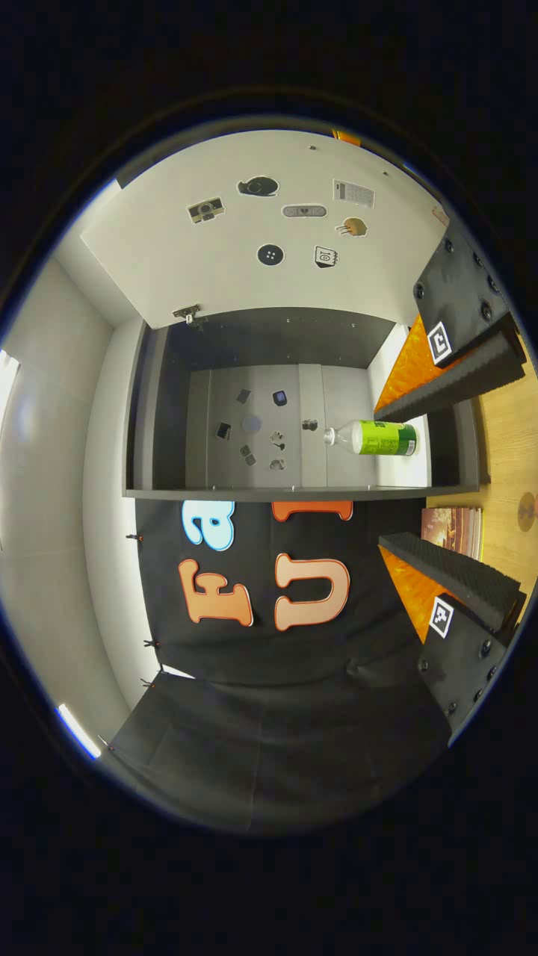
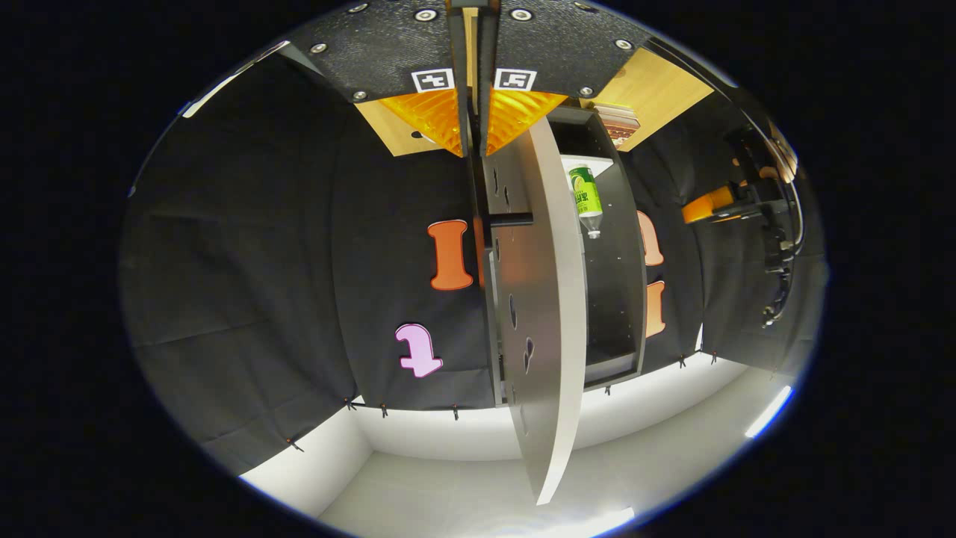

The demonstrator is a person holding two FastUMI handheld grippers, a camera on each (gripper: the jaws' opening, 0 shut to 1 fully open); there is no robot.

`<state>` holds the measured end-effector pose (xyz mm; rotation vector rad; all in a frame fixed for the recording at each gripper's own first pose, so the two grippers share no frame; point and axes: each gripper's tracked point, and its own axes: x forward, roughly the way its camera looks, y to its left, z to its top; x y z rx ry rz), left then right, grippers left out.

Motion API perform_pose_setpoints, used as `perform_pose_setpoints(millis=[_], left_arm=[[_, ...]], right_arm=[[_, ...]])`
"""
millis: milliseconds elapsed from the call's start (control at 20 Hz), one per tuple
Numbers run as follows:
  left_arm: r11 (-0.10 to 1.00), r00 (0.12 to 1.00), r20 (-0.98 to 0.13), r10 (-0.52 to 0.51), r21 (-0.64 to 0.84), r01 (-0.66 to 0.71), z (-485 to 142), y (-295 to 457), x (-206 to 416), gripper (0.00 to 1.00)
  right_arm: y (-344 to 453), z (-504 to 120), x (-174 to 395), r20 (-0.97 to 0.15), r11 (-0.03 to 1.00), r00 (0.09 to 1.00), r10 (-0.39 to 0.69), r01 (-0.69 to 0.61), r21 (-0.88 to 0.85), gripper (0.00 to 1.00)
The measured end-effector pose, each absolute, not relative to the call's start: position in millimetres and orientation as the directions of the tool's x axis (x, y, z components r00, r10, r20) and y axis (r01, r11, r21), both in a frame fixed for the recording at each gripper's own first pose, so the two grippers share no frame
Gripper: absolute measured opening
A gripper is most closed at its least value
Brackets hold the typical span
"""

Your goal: Open the cabinet door with the right hand, grasp the bottle in the cabinet with the left hand and place it on the coaster, then close the cabinet door with the right hand.

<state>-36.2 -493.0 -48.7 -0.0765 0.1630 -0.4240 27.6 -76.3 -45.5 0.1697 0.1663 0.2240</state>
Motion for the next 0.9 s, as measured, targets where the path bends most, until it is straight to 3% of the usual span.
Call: perform_pose_setpoints(millis=[200, 300, 500, 550, 650, 750, 900], left_arm=[[0.897, 0.884, -0.15, -0.442, -0.104, 0.43, -66.5, -538.1, -5.5, 1.0], [0.894, 0.88, -0.155, -0.448, -0.103, 0.437, -79.3, -560.2, 8.2, 0.97], [0.888, 0.869, -0.185, -0.46, -0.094, 0.45, -112.5, -600.3, 47.8, 0.97], [0.892, 0.872, -0.189, -0.452, -0.084, 0.445, -119.8, -609.6, 54.7, 0.94], [0.895, 0.875, -0.19, -0.446, -0.089, 0.437, -132.7, -624.9, 65.9, 0.95], [0.9, 0.881, -0.186, -0.435, -0.086, 0.427, -142.4, -633.4, 88.5, 0.97], [0.903, 0.884, -0.194, -0.425, -0.03, 0.428, -156.5, -645.3, 114.7, 0.94]], right_arm=[[-111.9, -49.5, 28.4, -0.144, 0.985, 0.979, 0.143, -0.127, 0.115, 0.12], [-123.8, -54.0, 29.1, -0.154, 0.989, 0.982, 0.112, -0.096, 0.109, 0.23], [-149.2, -57.5, 32.6, -0.157, 0.995, 0.987, 0.043, -0.028, 0.095, 0.6], [-155.1, -58.4, 34.0, -0.157, 0.995, 0.987, 0.025, -0.01, 0.096, 0.6], [-165.2, -60.3, 37.3, -0.161, 0.994, 0.987, -0.004, 0.021, 0.106, 0.78], [-178.2, -63.1, 37.9, -0.168, 0.993, 0.985, -0.037, 0.055, 0.106, 0.88], [-188.5, -68.0, 40.0, -0.182, 0.991, 0.98, -0.078, 0.096, 0.094, 0.93]])
